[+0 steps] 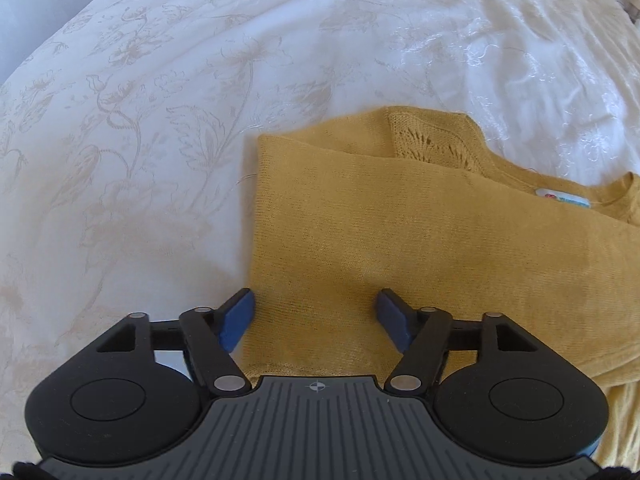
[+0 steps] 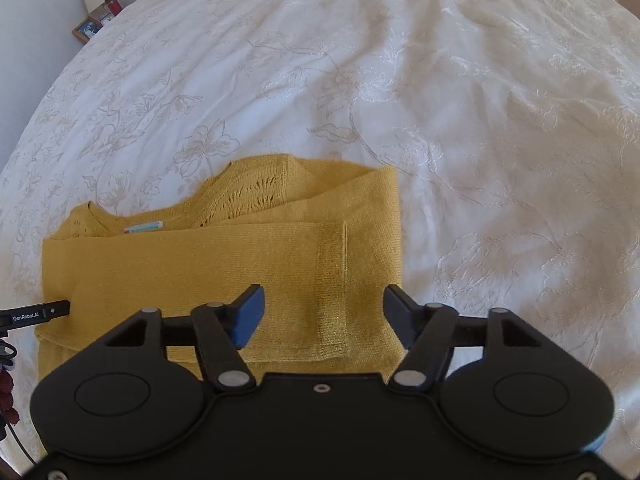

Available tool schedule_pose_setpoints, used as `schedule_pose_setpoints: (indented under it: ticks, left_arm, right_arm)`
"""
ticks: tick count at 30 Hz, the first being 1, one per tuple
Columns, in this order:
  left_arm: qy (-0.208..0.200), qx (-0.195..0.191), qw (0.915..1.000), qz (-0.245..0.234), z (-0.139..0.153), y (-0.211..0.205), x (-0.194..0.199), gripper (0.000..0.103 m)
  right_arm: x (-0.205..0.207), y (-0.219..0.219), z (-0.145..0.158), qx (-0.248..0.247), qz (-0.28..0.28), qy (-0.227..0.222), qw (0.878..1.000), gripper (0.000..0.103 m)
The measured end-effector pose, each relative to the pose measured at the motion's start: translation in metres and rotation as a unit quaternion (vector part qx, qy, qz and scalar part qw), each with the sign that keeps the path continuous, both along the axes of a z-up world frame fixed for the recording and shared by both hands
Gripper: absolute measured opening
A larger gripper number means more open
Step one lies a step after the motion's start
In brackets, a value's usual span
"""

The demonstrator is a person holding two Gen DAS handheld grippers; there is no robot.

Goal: Fold small clothes

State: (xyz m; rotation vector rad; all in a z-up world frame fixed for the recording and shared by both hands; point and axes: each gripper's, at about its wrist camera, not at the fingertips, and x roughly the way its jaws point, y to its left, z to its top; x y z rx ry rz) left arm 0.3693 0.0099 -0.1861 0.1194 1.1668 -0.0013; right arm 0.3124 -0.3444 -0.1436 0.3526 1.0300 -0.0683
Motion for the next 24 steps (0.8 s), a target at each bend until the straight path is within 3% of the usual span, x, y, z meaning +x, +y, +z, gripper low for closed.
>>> schedule_pose_setpoints:
  ticks: [3, 9, 14, 18, 24]
  left_arm:
    - [-0.002, -0.010, 0.9997, 0.021, -0.005, 0.008, 0.000, 0.087]
    - [0.001, -0.036, 0.9986, 0.040, -0.011, 0.023, 0.001, 0.103]
    - [0.008, -0.050, 0.9980, 0.039, -0.008, 0.030, 0.004, 0.103]
    - [0.009, -0.048, 0.9981, 0.037, -0.001, 0.031, -0.001, 0.103]
    - [0.007, -0.070, 0.9970, 0.034, 0.016, 0.031, -0.037, 0.103]
  right_arm:
    - [0.005, 0.013, -0.004, -0.017, 0.022, 0.003, 1.000, 0.082]
    - [0.012, 0.021, -0.026, -0.067, 0.035, 0.039, 0.996, 0.083]
    - [0.002, -0.005, -0.033, -0.064, -0.021, 0.061, 0.996, 0.088]
    - [-0.014, -0.024, -0.023, -0.036, -0.053, 0.051, 0.997, 0.088]
    - [-0.044, -0.023, 0.001, -0.007, -0.040, 0.018, 0.999, 0.091]
